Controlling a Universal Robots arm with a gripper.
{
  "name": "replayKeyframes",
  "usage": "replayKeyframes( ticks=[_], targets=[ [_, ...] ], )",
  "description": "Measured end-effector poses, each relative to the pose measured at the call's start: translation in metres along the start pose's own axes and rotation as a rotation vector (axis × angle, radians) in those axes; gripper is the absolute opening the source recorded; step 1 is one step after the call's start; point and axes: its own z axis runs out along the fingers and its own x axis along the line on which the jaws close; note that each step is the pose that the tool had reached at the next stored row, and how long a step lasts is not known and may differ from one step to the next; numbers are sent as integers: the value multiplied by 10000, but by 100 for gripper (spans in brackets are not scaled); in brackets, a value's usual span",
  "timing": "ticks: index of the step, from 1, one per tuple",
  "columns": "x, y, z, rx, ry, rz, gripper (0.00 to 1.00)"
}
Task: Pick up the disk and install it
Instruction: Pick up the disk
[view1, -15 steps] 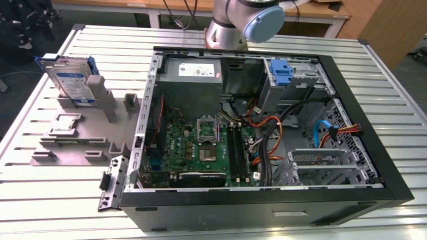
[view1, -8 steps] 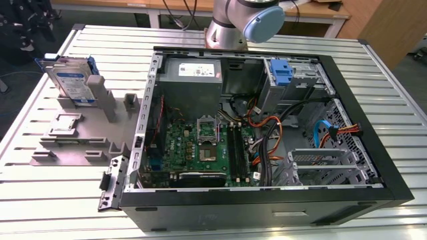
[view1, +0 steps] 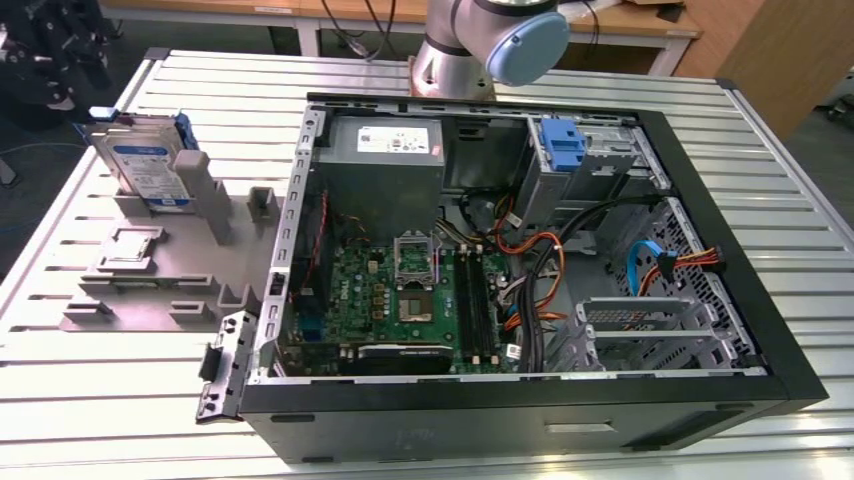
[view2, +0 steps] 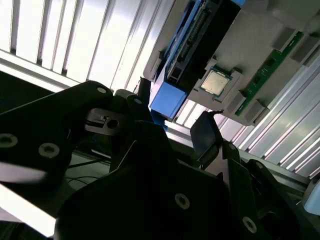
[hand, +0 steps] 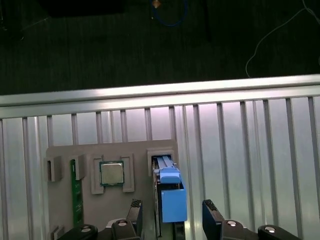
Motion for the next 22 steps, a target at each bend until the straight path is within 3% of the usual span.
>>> replayKeyframes(
  ticks=[19, 22],
  targets=[
    [14, 3, 303, 19, 11, -56, 59],
    [14, 6, 334, 70, 10, -157, 59]
  ],
)
